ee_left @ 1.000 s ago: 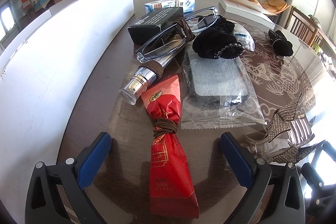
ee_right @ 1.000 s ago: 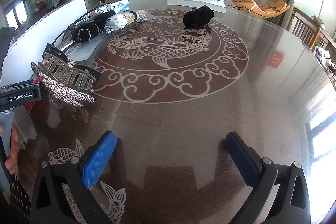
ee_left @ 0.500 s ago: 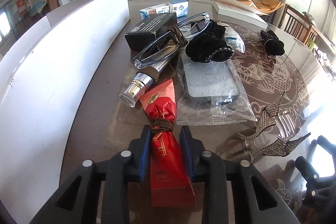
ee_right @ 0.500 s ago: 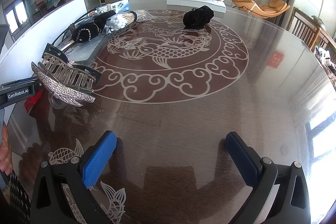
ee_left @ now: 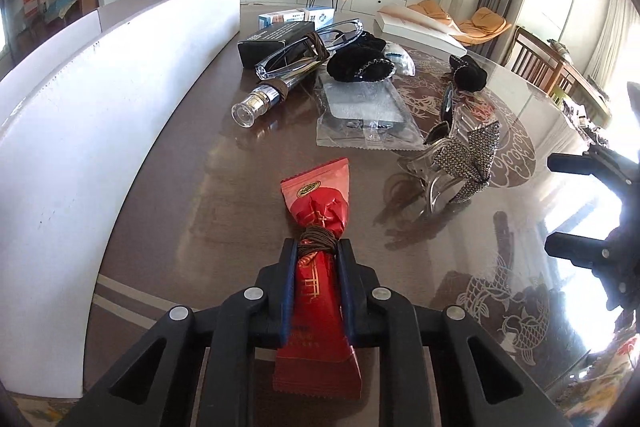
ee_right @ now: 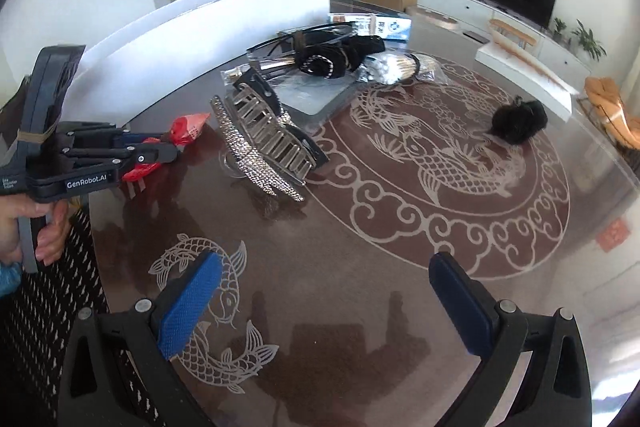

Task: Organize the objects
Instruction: 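Grasp the glittery silver shoe with the right gripper while the left gripper holds the red package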

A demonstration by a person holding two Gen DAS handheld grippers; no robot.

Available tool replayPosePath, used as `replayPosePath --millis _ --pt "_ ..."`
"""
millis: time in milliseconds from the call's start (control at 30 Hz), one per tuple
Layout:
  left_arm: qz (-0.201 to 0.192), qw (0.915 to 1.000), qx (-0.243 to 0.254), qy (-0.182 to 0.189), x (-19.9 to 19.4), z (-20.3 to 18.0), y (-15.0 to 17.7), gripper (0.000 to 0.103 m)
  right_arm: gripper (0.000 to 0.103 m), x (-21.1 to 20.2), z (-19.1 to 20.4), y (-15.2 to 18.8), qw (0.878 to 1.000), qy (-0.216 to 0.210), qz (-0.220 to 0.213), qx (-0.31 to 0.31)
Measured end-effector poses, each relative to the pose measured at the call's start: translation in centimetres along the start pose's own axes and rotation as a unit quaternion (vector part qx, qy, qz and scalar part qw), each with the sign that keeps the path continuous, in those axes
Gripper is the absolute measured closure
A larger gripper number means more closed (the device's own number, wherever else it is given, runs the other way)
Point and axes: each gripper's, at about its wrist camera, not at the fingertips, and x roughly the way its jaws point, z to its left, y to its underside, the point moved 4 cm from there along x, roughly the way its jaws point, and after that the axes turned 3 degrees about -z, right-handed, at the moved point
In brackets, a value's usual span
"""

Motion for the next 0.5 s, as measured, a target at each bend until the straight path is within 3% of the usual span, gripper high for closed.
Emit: replayPosePath --millis 100,200,433,500 --pt "-0.004 0.9999 0.0 0.01 -0.4 0.0 0.5 0.085 0.0 1.2 1.4 -1.8 0.994 -0.02 0.023 -0.1" --pt "-0.005 0.9998 0.004 0.018 -0.6 -0.1 0.8 0.085 0.0 3.6 2.1 -3.5 0.987 -0.043 0.043 -0.152" --pt "-0.005 0.9992 -0.019 0.034 -1.1 0.5 1.1 0.085 0.002 9.3 3.3 -7.3 0.981 -0.113 0.067 -0.141" --pt "-0.007 0.9992 -0.02 0.033 -1.4 0.6 1.3 0.085 0.036 10.0 3.6 -7.8 0.98 -0.134 0.082 -0.125"
